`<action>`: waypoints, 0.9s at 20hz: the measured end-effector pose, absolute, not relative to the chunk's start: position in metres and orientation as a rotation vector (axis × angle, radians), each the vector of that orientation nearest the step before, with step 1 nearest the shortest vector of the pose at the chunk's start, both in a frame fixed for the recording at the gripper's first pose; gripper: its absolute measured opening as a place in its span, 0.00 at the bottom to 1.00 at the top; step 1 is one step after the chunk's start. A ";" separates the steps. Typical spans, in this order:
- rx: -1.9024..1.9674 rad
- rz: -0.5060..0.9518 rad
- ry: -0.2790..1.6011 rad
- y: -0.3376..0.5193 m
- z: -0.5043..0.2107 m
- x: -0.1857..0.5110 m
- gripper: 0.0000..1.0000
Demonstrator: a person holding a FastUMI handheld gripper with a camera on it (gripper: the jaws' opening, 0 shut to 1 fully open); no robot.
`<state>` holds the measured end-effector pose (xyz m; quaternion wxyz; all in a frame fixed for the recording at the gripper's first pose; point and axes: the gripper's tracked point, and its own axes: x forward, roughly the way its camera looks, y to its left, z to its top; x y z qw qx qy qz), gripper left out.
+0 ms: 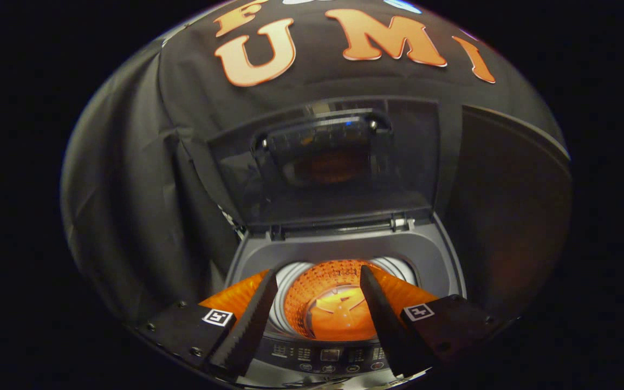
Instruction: Put the clothes into the washing machine and then close the washing machine lid.
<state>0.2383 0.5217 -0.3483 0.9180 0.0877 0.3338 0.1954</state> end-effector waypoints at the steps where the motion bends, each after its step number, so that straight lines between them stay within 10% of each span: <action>1: 0.207 0.395 0.665 0.518 -0.336 0.239 0.98; 13: 0.039 0.262 0.480 0.427 -0.372 0.217 0.99; 18: 0.119 0.300 0.279 0.430 -0.272 0.208 0.97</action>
